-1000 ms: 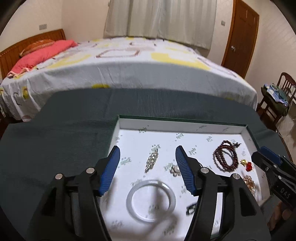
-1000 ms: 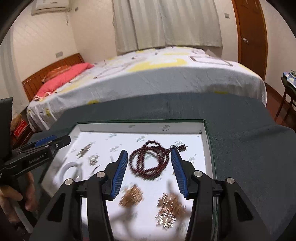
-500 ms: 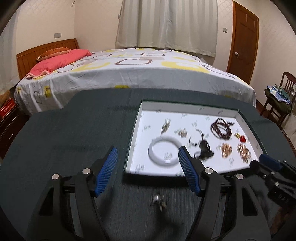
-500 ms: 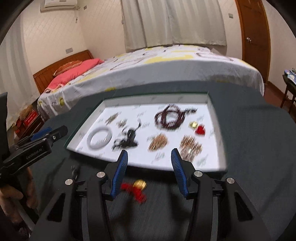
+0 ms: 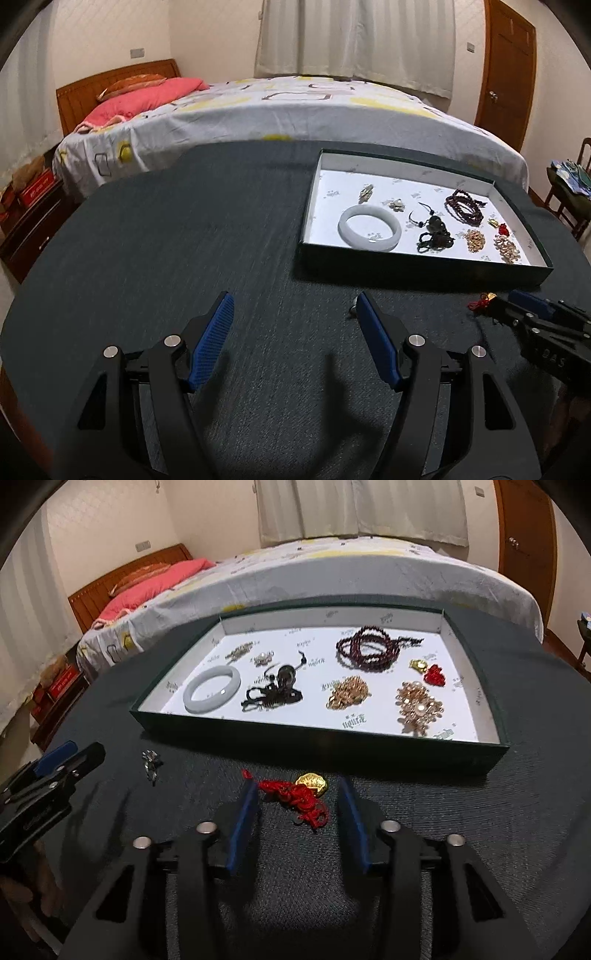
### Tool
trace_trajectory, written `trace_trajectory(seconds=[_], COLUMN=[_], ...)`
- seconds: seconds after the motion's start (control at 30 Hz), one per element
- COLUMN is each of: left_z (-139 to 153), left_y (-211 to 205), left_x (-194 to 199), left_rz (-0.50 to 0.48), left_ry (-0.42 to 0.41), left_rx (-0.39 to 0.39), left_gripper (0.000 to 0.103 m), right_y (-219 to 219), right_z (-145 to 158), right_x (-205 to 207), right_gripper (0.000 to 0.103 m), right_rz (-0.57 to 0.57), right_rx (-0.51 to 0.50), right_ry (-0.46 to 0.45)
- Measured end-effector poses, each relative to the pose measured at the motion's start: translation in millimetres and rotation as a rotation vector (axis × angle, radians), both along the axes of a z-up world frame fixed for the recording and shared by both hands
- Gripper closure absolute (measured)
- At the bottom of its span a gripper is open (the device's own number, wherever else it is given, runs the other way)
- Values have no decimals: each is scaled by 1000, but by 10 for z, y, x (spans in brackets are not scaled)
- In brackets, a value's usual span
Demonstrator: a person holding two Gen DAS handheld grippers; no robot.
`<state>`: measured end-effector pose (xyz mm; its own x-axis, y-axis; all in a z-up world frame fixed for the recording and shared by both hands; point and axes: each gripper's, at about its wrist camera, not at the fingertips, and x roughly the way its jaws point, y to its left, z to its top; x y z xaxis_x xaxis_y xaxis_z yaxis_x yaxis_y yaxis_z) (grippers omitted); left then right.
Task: Organize jewelry
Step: 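Grip the small silver pendant with the left tool while the right tool grips the red tassel with gold charm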
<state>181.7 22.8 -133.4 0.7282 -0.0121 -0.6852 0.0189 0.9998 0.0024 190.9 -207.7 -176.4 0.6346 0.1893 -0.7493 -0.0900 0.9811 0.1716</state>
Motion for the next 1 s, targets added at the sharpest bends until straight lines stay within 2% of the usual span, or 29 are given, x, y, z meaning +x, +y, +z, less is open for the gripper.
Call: trace_trajectory(seconds=[0.2, 0.27, 0.3, 0.37, 0.8, 1.0], left_z=[-23, -47, -59, -76, -257, -355], left_y=[-33, -43, -52, -77, -314, -365], left_x=[16, 27, 35, 51, 236, 263], left_rz=[-12, -15, -18, -22, -56, -73], left_ry=[5, 15, 21, 29, 82, 119], left_rx=[9, 1, -5, -19, -55, -45], left_gripper=[36, 36, 36, 36, 37, 60], right_y=[26, 6, -7, -34, -385, -429], right_z=[-52, -43, -25, 25, 139, 125], right_x=[18, 7, -7, -32, -161, -180], right_gripper=[82, 84, 90, 93, 94, 94], right_rz=[21, 25, 27, 27, -24, -24], right_rx=[-27, -25, -27, -30, 10, 35], right_ry=[14, 10, 2, -12, -45, -45])
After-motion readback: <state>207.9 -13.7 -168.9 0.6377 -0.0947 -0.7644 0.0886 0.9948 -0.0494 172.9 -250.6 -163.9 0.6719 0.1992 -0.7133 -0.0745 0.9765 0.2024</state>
